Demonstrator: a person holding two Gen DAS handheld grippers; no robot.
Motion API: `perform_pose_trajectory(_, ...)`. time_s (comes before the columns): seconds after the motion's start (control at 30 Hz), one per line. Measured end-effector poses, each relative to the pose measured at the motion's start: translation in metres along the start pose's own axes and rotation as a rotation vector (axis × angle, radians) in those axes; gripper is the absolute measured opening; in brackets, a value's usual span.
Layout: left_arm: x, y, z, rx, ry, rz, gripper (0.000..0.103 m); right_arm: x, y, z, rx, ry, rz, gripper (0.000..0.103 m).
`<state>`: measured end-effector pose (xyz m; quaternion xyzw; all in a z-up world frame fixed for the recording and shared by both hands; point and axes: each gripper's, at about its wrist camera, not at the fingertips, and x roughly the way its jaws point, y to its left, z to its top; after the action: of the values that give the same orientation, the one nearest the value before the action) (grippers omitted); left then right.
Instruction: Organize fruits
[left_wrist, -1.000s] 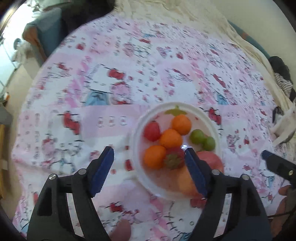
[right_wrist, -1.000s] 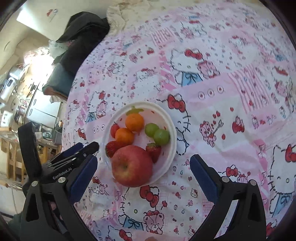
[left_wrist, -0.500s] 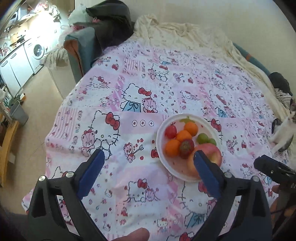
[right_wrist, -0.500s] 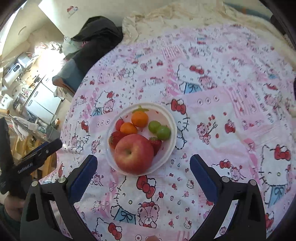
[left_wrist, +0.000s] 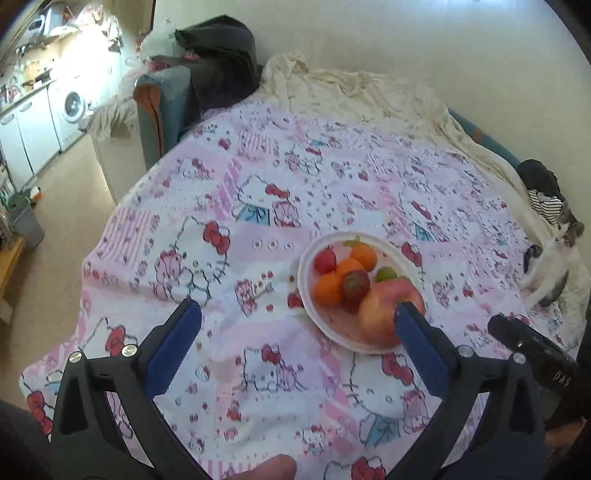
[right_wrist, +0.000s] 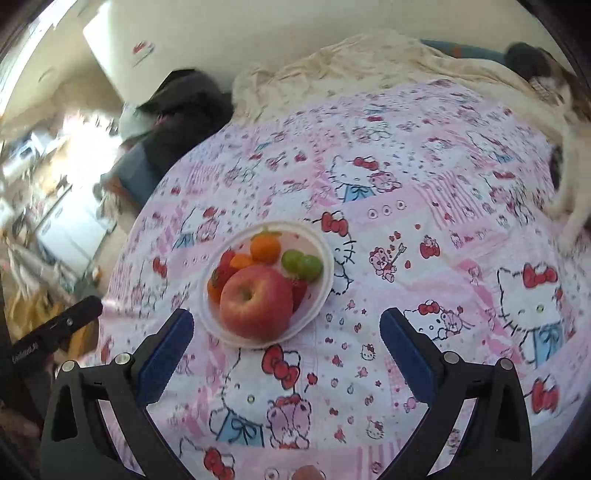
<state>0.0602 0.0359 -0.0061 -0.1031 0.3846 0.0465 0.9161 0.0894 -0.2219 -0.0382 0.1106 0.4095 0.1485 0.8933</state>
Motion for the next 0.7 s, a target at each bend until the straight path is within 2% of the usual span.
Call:
perform_pose_trajectory(0.13,0.001,-0.005,0.002,0.033,-0.042,0.041,0.103,0.010,0.008,0.004,-0.068,-0.019,-0.058,0.103)
perform_pose_trajectory(0.3,-0.002,-0.006,0.002,0.059,-0.058,0.043,0.103,0.011,0.016,0.005,-0.113,-0.039,-0.077,0.103)
perform_pose_trajectory(0.5,0.003,-0.010,-0.002,0.088,-0.039,0.065,0.103,0.007,0.020,0.004,-0.135,-0.070,-0.100,0.103)
perform_pose_trajectory(0.7,0.004,-0.013,-0.006,0.100,-0.032,0.056,0.103,0.004,0.017,0.006,-0.128,-0.083,-0.104,0.103)
